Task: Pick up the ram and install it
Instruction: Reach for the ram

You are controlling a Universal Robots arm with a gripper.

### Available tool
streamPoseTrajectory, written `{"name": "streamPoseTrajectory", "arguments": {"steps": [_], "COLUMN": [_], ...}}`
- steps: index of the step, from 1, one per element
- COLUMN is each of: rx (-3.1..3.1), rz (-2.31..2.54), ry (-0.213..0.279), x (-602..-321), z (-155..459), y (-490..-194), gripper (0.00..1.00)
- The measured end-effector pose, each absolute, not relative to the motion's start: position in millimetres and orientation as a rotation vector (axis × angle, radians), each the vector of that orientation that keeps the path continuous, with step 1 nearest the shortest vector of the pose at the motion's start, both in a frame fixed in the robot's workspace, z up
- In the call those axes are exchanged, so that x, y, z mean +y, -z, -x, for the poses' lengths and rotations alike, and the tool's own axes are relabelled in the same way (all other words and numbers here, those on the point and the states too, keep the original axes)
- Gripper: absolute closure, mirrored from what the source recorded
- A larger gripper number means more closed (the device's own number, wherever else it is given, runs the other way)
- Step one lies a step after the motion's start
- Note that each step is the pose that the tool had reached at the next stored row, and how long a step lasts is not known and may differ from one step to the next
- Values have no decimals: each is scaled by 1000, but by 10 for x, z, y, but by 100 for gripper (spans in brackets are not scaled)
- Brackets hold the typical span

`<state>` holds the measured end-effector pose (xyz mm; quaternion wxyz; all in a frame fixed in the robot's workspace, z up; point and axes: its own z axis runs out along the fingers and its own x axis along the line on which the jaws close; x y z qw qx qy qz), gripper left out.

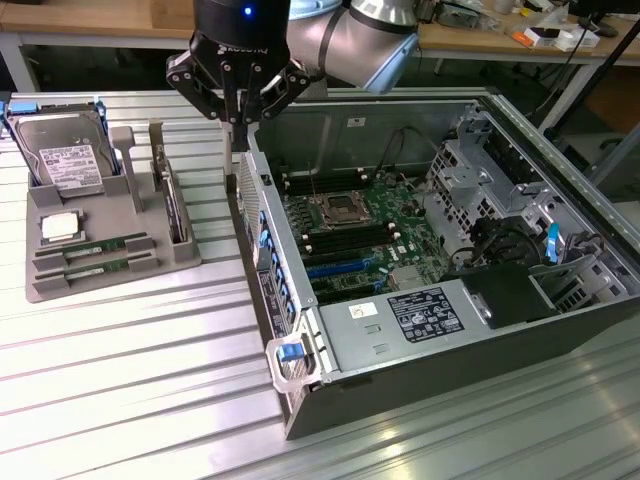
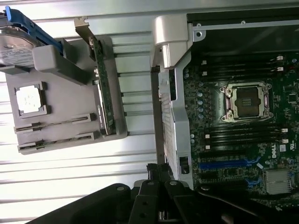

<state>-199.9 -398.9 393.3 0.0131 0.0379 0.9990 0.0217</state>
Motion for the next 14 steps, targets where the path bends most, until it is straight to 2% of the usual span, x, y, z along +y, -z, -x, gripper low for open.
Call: {"name": "streamPoseTrajectory", "arguments": {"steps": [14], "rx": [3113], "rz": [-118], "ry": [-68], "x": [-3989], "z": [2206], "y": [-3933], "gripper": [90]}}
